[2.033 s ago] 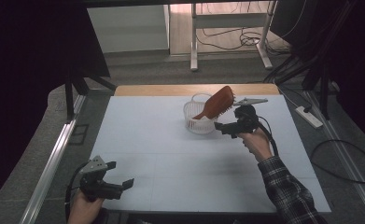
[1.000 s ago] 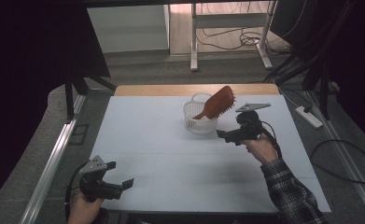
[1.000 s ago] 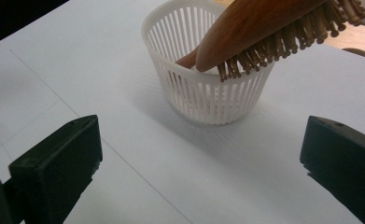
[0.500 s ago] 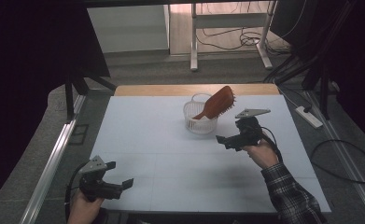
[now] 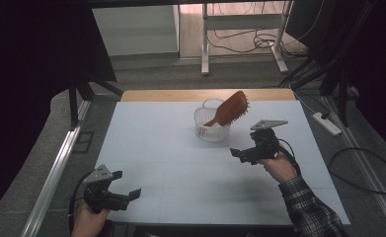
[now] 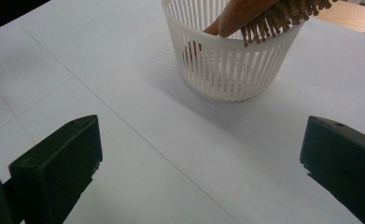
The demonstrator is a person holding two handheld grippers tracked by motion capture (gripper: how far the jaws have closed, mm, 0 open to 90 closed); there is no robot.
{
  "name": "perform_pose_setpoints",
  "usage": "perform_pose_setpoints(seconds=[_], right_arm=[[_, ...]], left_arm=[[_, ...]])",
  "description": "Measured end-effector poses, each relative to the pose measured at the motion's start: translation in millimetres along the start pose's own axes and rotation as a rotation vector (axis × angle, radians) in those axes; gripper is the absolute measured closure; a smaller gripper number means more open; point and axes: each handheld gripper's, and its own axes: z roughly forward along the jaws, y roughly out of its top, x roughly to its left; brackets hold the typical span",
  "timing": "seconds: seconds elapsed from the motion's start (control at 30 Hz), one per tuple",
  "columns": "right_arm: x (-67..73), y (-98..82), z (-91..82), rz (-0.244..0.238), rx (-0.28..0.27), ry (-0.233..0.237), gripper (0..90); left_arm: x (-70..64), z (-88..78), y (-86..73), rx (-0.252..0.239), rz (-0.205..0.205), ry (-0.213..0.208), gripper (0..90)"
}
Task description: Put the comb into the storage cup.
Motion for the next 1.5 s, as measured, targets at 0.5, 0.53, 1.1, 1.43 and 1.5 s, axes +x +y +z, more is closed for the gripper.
perform_pose_setpoints(seconds=[0.5, 0.53, 1.1, 1.43, 1.5], right_arm=[[-1.4, -9.2, -9.7, 0.015, 0.013, -0.004, 0.0], [-1.6, -9.8, -10.5, 0.013, 0.017, -0.004, 0.0], [-0.1, -19.9, -21.9, 0.018, 0.019, -0.019, 0.0], [0.4, -26.7, -28.5, 0.027, 0.033, -0.014, 0.0], [0.4, -28.4, -30.0, 0.028, 0.034, -0.017, 0.0]], left_arm=[[0.0, 0.1, 0.1, 0.0, 0.0, -0.001, 0.2], [0.0, 0.1, 0.1, 0.001, 0.0, -0.001, 0.2], [0.4, -0.2, 0.0, 0.001, -0.003, -0.001, 0.2], [0.4, -0.2, 0.1, 0.001, -0.002, -0.002, 0.3], [0.4, -0.2, 0.1, 0.001, -0.002, -0.003, 0.2]])
